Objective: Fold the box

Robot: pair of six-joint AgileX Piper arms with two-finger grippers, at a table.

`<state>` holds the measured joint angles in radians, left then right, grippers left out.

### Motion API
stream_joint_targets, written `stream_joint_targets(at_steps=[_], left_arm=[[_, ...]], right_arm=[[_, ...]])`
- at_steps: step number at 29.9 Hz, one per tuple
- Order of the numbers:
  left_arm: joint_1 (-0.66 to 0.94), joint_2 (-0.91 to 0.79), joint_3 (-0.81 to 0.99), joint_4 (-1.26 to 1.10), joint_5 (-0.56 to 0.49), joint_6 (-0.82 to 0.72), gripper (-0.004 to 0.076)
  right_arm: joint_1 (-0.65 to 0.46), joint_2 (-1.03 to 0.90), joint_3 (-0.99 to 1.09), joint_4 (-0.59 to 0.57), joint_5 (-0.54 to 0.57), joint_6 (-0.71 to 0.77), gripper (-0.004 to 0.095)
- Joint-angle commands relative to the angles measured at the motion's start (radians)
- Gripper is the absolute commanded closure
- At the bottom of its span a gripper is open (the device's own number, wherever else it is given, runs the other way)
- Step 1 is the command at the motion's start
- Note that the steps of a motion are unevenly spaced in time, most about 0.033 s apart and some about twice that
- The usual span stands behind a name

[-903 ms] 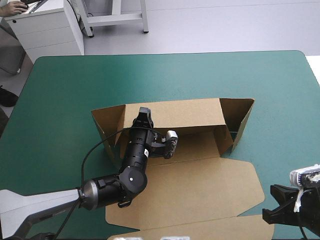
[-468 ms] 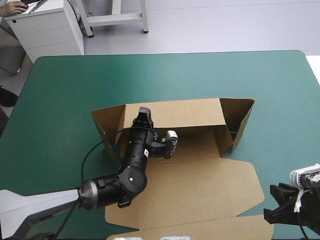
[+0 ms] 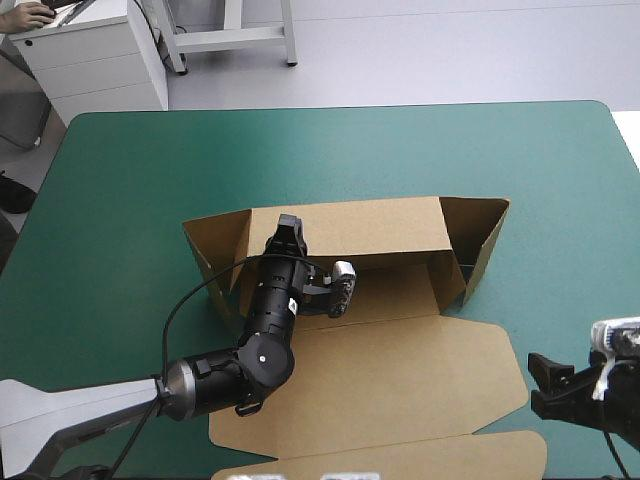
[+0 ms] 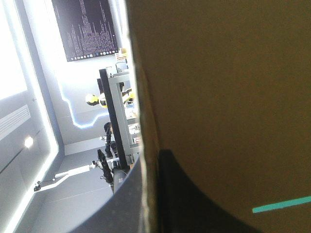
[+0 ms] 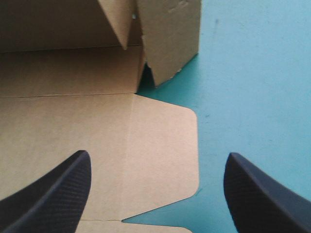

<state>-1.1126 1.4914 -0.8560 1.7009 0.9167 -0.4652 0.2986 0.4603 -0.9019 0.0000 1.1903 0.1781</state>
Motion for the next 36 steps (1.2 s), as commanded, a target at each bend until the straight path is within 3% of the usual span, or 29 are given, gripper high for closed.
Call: stream_joint_targets(at_steps=[1, 9, 18, 21, 27, 36], left_arm=[[-0.012, -0.035, -0.014, 0.05, 0.008, 0.002, 0.0734], [-0.012, -0.035, -0.014, 0.052, 0.008, 0.002, 0.0734], [-0.012, -0.035, -0.014, 0.052, 0.01, 0.002, 0.0734], [-0.012, -0.035, -0.014, 0.052, 0.015, 0.002, 0.0734], [-0.012, -0.035, -0.014, 0.052, 0.019, 0.002, 0.0734], [-0.012, -0.035, -0.014, 0.052, 0.021, 0.002, 0.0734]], right_arm=[[-0.005, 0.126, -0.051, -0.113, -0.056, 0.051, 0.0201], [-0.005, 0.463, -0.266, -0.177, -0.183, 0.023, 0.0202], [-0.028, 0.826, -0.685, -0.183, -0.041, -0.085, 0.0203], [-0.093, 0.947, -0.837, -0.105, 0.013, -0.154, 0.0203], [-0.247, 1.125, -1.024, 0.184, 0.027, -0.265, 0.0209], [-0.316, 1.249, -1.009, 0.211, 0.064, -0.311, 0.0211]])
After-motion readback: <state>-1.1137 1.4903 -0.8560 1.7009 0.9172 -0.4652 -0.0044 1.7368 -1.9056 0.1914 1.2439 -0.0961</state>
